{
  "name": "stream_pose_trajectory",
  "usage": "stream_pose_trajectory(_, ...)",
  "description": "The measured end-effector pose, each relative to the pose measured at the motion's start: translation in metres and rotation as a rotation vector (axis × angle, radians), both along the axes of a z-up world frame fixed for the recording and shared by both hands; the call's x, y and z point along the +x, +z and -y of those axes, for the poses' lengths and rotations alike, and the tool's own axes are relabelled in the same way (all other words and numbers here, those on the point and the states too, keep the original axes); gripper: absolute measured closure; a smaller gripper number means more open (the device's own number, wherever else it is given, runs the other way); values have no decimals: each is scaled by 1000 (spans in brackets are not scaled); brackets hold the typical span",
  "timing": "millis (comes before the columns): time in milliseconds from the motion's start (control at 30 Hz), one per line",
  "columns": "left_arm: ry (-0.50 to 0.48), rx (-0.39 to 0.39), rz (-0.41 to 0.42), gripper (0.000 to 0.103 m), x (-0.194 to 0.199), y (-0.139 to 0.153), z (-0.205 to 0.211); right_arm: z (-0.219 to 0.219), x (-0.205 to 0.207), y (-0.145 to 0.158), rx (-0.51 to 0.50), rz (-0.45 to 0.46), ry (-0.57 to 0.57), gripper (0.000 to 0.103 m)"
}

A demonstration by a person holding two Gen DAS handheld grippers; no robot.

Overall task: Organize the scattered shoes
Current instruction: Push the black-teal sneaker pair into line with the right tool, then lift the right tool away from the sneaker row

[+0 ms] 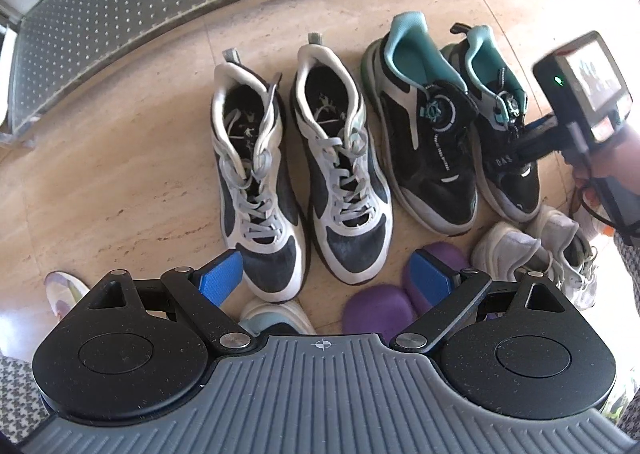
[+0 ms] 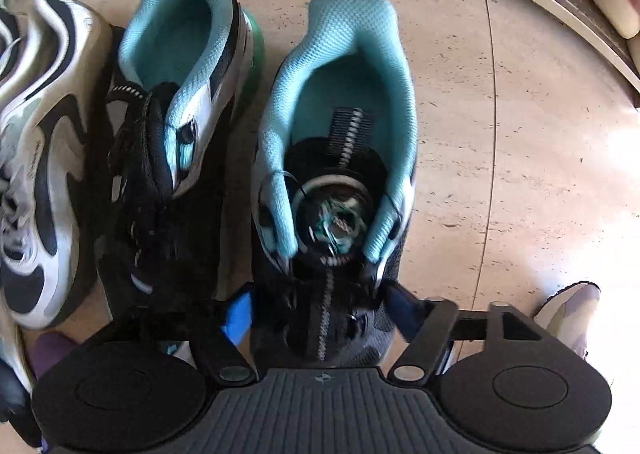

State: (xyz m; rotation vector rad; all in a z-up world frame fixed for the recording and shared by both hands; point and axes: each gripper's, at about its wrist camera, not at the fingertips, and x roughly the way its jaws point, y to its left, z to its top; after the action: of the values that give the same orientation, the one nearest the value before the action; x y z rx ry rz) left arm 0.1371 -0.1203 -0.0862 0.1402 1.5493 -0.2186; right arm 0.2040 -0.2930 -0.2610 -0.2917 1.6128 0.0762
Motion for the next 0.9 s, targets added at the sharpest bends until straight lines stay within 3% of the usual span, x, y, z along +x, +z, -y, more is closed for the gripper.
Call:
stream_pose_trajectory(167, 13, -1, 12, 9, 4, 3, -4, -11, 12, 7, 36, 87, -32, 43)
stream_pose_trajectory(233, 16, -2, 17, 9, 3, 4, -5, -16, 15, 9, 44, 100, -31, 36)
stream_pose_trajectory(367, 16, -5, 9, 9, 0, 5, -8, -24, 16, 13, 35, 35, -68, 31)
stream_pose_trajectory(433, 17, -4, 23, 9, 0, 9, -9, -27, 13, 24, 38, 28, -85, 18)
stream_pose_trajectory(567, 14, -15, 65, 9, -3, 20, -10, -35, 1, 71, 55, 79, -119, 17)
stream_pose_trajectory(700, 10, -23, 102, 9, -8, 31, -18, -29, -25, 147, 182, 240, -275, 16)
stream_pose_trajectory(800, -7, -26, 143, 9, -15, 43, -23, -23, -53, 198, 300, 371, -403, 4)
stream_pose_trajectory(900, -21, -12, 172, 9, -22, 49, -29, -14, -59, 233, 394, 444, -408, 3)
